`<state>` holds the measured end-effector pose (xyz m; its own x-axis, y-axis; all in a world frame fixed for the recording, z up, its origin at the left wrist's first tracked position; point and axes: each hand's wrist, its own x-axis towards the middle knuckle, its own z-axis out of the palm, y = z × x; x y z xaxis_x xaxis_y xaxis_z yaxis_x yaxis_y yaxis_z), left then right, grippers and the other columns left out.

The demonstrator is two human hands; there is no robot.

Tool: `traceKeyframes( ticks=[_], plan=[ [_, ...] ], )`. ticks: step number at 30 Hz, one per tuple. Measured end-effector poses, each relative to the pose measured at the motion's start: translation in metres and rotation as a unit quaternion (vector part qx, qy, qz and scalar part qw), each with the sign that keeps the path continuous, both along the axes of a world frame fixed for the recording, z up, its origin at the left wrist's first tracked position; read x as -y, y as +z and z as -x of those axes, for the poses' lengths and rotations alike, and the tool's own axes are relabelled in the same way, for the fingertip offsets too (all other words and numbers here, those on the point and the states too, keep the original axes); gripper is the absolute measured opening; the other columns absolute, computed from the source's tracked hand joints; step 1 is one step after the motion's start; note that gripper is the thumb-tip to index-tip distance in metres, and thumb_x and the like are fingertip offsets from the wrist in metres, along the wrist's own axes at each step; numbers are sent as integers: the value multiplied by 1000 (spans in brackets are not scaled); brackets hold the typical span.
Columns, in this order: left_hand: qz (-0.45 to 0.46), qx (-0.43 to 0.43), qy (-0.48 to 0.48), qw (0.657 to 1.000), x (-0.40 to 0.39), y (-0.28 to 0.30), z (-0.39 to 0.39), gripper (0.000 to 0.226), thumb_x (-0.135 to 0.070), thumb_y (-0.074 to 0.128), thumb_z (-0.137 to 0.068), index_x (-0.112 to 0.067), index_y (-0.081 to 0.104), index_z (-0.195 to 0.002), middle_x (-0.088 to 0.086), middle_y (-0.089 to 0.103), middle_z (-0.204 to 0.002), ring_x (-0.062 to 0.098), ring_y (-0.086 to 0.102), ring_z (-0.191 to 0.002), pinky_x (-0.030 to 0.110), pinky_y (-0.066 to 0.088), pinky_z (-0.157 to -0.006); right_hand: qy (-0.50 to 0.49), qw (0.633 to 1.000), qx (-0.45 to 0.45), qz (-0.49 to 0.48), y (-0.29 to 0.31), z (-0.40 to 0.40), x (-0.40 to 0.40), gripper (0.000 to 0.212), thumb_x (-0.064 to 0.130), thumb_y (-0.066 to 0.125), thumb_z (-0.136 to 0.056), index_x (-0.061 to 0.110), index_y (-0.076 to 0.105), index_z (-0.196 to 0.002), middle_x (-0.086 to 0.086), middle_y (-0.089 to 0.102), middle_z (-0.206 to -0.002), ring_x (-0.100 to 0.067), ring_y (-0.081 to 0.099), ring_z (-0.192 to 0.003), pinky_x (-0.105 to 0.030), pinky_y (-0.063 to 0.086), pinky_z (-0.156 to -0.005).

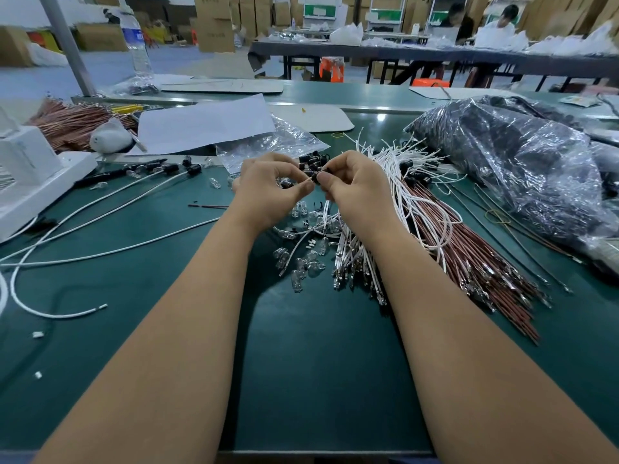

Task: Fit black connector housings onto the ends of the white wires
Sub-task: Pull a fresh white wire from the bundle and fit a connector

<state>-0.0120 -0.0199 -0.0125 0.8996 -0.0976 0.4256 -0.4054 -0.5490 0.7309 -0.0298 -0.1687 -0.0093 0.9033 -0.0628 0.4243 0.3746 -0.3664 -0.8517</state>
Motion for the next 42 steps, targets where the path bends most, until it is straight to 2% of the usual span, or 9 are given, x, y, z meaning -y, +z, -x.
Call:
traceKeyframes(
  ticks=[4, 8, 12, 17, 22, 30, 33, 35, 42],
  plan=[
    [-10, -1, 20, 1000, -1, 0, 2, 10, -32, 76, -81, -36, 67, -82, -5, 57, -105, 26, 49, -119, 53, 33, -106, 3, 1000, 4, 2, 0, 0, -1, 8, 6, 69, -86, 10, 62, -86, -16, 66, -77, -25, 60, -70, -46, 55, -72],
    [43, 17, 10, 999, -2, -3, 3, 8, -23, 72, -85, -24, 72, -94, 0, 68, -97, 21, 61, -103, 53, 41, -100, 54, 998, 7, -23, 2, 1, 1, 16, 1, 74, -80, 10, 67, -92, -1, 66, -75, -9, 62, -69, -31, 56, -72],
    [113, 37, -16, 993, -1, 0, 6, 14, -8, 69, -87, -19, 71, -96, 0, 69, -86, 8, 61, -84, 32, 53, -87, 112, 990, 9, -82, 2, 3, -4, 25, -9, 71, -77, 7, 69, -96, -1, 67, -73, -4, 63, -64, -19, 54, -69],
    [171, 23, -30, 985, 0, 0, 4, 16, -4, 69, -85, -17, 71, -94, -2, 71, -84, 4, 63, -75, 18, 51, -75, 126, 987, -1, -100, 3, 4, -2, 36, -12, 68, -79, 22, 71, -92, 5, 68, -72, -16, 58, -65, -28, 53, -73],
    [223, 8, -55, 973, 1, 1, 5, 17, -3, 70, -84, -17, 71, -92, -15, 72, -74, -1, 66, -74, 14, 50, -75, 141, 982, -6, -127, 4, 5, -2, 37, -12, 67, -79, 16, 71, -103, -8, 69, -84, -23, 53, -71, -38, 54, -86],
    [239, 0, -63, 969, 0, 4, 7, 22, 2, 67, -85, -10, 68, -104, -12, 71, -75, 2, 64, -74, 21, 52, -79, 144, 982, 0, -125, 5, 4, -2, 37, -11, 69, -78, 22, 72, -95, 4, 71, -77, -19, 54, -66, -20, 53, -73],
    [234, 0, -69, 970, 0, 5, 9, 24, -1, 69, -84, -9, 67, -107, -1, 69, -85, 8, 64, -80, 27, 54, -87, 134, 984, 5, -118, 6, 3, -2, 34, -7, 71, -78, 23, 73, -95, 3, 71, -78, -8, 58, -61, -19, 51, -71],
    [233, 2, -70, 970, 0, 6, 9, 22, -3, 70, -84, -11, 68, -105, -3, 70, -84, 8, 64, -81, 26, 53, -87, 130, 984, 6, -120, 6, 4, -1, 32, -6, 71, -79, 20, 72, -97, 1, 70, -78, -5, 59, -60, -17, 50, -70],
    [202, 0, -76, 977, 1, 2, 6, 15, -10, 72, -84, -14, 72, -99, 8, 72, -92, 17, 66, -90, 29, 55, -86, 71, 991, 37, -106, 7, 2, -3, 21, 1, 76, -77, 17, 73, -90, -6, 68, -75, -8, 61, -65, -21, 54, -68]
  ],
)
